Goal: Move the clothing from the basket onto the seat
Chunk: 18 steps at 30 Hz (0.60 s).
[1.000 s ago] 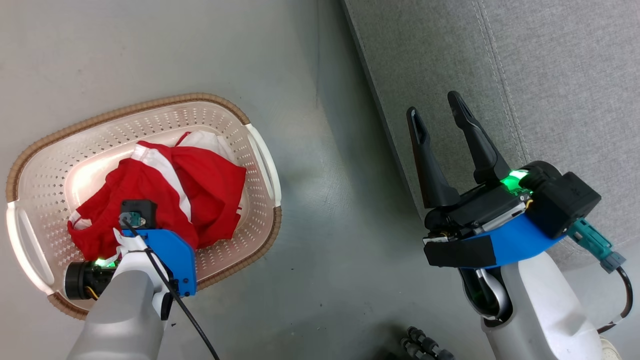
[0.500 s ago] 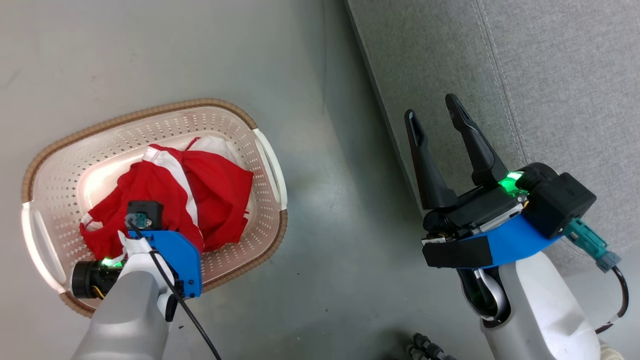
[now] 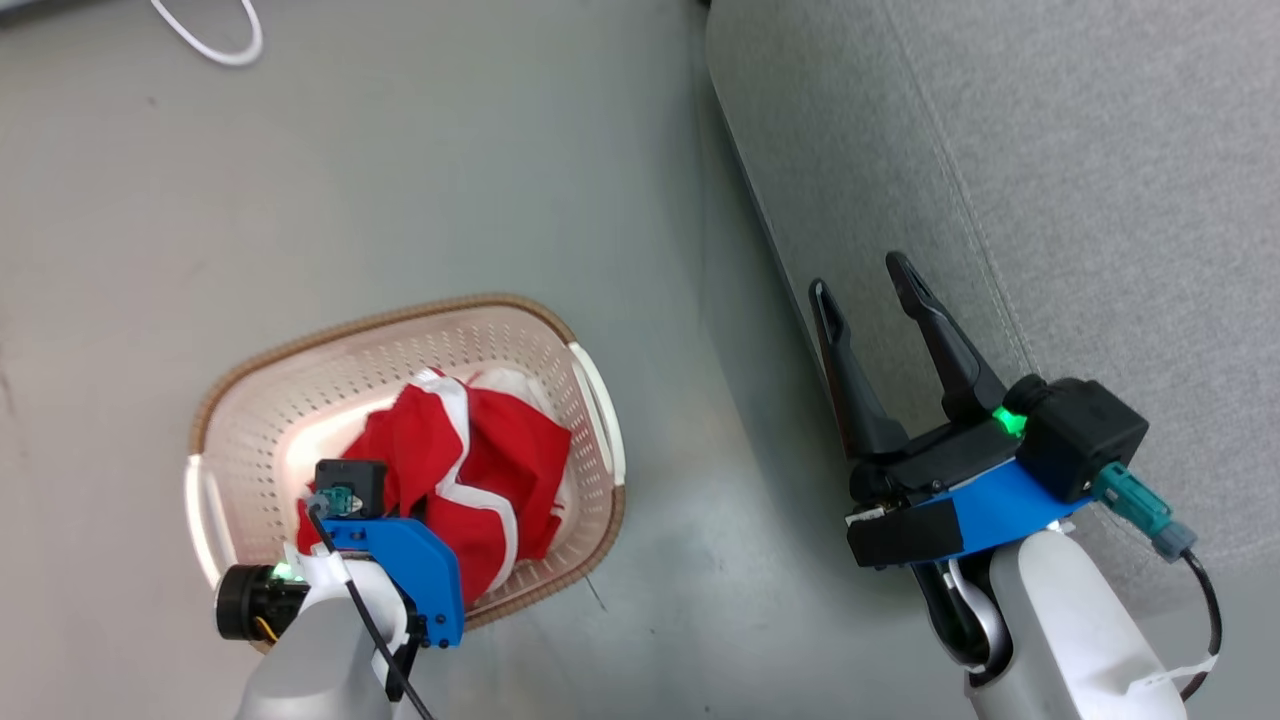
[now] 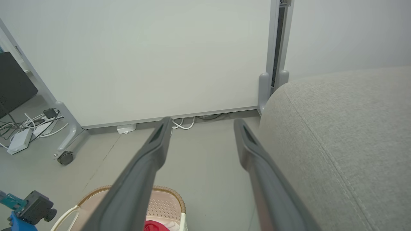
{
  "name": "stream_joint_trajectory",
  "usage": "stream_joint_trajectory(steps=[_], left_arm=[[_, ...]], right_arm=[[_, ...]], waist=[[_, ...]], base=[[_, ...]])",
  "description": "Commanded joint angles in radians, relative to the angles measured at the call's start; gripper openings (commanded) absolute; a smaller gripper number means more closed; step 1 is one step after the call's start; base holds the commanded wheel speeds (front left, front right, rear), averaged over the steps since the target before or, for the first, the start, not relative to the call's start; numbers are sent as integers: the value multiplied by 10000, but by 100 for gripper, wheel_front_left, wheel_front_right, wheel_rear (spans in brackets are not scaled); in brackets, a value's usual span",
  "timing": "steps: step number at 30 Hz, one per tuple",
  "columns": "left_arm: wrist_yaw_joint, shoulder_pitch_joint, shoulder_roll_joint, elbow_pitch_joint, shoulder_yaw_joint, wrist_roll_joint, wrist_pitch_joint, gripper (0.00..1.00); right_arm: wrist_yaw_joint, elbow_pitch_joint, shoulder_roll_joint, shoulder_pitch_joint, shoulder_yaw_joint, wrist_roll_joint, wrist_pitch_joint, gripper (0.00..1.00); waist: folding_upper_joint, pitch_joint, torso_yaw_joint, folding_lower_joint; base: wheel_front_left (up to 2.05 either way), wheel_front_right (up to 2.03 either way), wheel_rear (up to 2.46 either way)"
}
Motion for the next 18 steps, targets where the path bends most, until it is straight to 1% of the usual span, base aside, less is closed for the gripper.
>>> stream_joint_trajectory(steps=[1,6,12,18], left_arm=[[-89,148,-36,-68,-84,-80,-175,0],[-174,507,-133,-340,-500,-348,-578,0],[-178,1095,-135,-1925,-2046,-1659,-577,0],[-150,966,-137,-2701,-3233,-2557,-753,0]], right_arm=[[1,119,-32,209,-52,-99,-36,100],[1,507,-30,558,-217,-302,-36,100],[3,946,-30,985,-399,-426,-36,100],[3,1217,-32,1391,-478,-449,-6,100]], waist=[[-1,-896,429,0],[-1,-1953,822,0],[-1,-2962,1275,0],[-1,-3794,1666,0]], base=[[0,0,0],[0,0,0],[0,0,0],[0,0,0]])
